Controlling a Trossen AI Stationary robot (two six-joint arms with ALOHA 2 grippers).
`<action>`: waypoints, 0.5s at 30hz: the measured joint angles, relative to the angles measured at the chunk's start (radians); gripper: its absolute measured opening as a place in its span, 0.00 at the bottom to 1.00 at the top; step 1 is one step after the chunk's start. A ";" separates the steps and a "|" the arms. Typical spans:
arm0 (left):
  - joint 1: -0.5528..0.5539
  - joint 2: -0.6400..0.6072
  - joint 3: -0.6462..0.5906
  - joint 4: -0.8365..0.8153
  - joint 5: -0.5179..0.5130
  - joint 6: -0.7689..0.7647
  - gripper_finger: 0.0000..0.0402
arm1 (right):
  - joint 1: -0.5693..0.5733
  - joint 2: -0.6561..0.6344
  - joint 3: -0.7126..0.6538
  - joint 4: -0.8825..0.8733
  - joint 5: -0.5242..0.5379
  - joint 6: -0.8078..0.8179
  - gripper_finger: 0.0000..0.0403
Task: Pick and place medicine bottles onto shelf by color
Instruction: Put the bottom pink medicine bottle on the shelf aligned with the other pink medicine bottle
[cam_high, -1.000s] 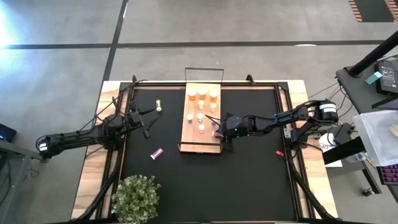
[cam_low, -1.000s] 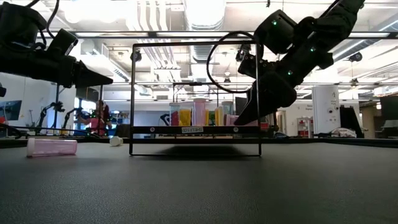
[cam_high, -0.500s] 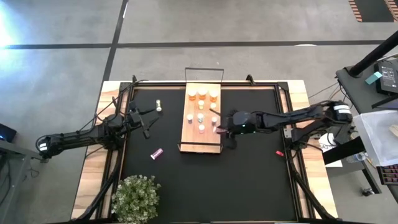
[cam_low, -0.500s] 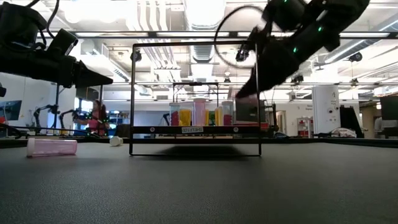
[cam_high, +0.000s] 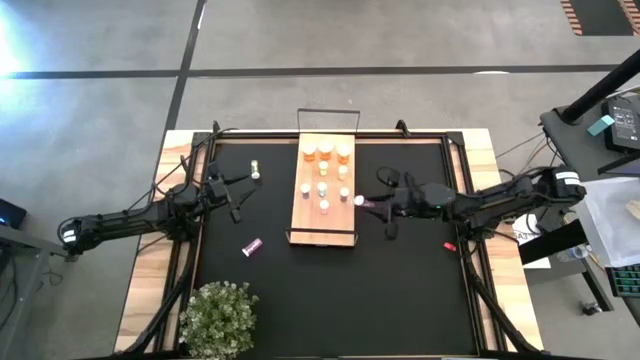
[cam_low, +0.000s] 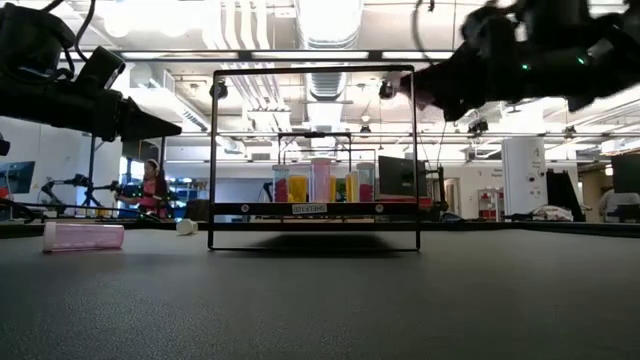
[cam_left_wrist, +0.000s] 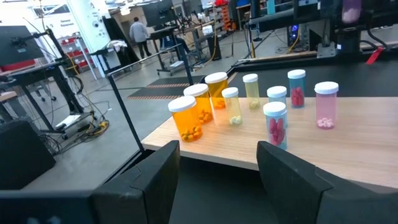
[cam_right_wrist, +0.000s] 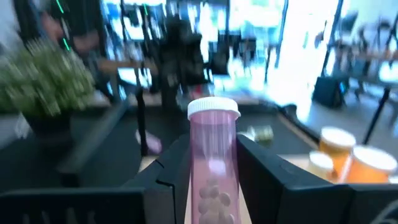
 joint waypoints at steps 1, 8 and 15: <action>0.000 0.000 0.000 0.000 0.000 0.000 0.49 | 0.000 0.014 -0.026 0.086 -0.009 0.006 0.27; 0.000 0.000 0.000 0.000 0.000 0.000 0.49 | 0.000 0.113 -0.098 0.359 -0.061 0.049 0.26; 0.000 0.000 0.000 0.000 0.000 0.000 0.49 | 0.029 0.129 -0.077 0.363 -0.093 0.064 0.26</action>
